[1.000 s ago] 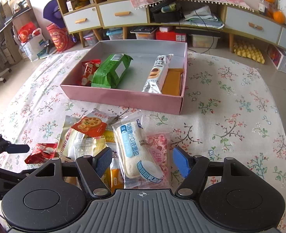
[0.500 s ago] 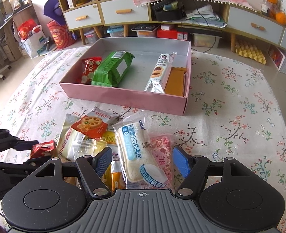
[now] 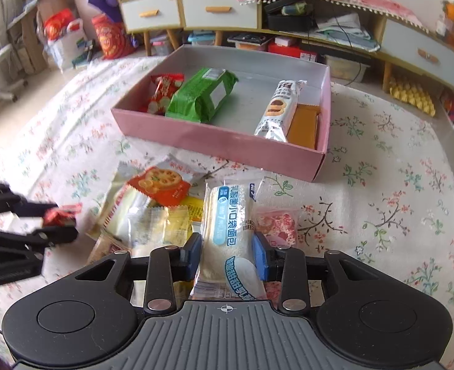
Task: Organize snacks
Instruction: 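Grasp the red candy wrapper with left tool while right tool grasps the white bread pack, then carry both held snacks over the pink box and lower them inside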
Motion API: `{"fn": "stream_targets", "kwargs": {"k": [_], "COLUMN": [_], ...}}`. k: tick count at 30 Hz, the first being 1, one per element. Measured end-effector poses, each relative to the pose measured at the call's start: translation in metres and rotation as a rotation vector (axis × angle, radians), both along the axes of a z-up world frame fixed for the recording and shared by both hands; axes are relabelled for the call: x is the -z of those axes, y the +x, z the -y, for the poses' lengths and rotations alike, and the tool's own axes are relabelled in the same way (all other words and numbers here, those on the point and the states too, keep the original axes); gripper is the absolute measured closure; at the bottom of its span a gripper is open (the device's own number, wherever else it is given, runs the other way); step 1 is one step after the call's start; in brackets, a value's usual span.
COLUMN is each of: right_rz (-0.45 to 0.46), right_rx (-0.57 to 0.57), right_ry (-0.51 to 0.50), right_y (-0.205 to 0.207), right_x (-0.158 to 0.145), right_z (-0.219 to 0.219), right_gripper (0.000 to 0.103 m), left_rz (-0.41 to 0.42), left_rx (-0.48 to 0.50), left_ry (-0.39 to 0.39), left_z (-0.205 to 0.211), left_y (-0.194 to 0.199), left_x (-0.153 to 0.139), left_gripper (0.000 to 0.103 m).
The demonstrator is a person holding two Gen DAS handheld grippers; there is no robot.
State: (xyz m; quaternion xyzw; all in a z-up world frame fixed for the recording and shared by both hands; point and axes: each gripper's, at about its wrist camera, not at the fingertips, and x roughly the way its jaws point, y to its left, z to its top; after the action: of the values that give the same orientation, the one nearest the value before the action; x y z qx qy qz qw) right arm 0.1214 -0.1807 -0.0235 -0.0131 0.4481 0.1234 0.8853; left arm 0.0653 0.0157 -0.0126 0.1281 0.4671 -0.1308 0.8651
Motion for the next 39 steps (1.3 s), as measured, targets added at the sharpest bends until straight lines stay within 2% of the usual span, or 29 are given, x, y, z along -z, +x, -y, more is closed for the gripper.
{"fn": "stream_targets", "kwargs": {"k": [7,13,18,22,25,28,33,39], "right_rz": [0.003,0.015,0.022,0.032,0.049,0.062,0.069,0.095], "right_rx": [0.086,0.130,0.168,0.199,0.222,0.270,0.358,0.384], "right_ry": [0.130,0.198,0.225,0.237,0.257,0.228,0.218,0.250], "right_y": [0.000,-0.005,-0.003,-0.003,-0.004,-0.002,0.003,0.015], "right_x": [-0.013,-0.021,-0.024,-0.027,-0.032,-0.033,-0.032,-0.039], "right_z": [0.023,0.034,0.041,0.045,0.051,0.054,0.063,0.070], "right_gripper": [0.070,0.070,0.070,0.070,0.070,0.070,0.070,0.071], "left_rz": [0.006,0.016,0.040,0.071,0.085,0.093,0.100,0.113], "left_rx": [-0.042,-0.085,-0.137,-0.172,-0.196,-0.219,-0.233,-0.252], "left_ry": [-0.055,-0.099,-0.118,-0.093,-0.113,-0.126,-0.171,-0.308], "left_z": [-0.009,-0.017,-0.023,-0.025,-0.030,-0.032,-0.034,-0.039], "left_y": [0.002,0.005,0.010,0.014,0.018,0.020,0.025,0.047], "left_x": [-0.007,-0.013,-0.019,-0.022,-0.026,-0.030,-0.036,-0.045], "left_gripper": [0.069,0.069,0.069,0.069,0.070,0.069,0.070,0.069]}}
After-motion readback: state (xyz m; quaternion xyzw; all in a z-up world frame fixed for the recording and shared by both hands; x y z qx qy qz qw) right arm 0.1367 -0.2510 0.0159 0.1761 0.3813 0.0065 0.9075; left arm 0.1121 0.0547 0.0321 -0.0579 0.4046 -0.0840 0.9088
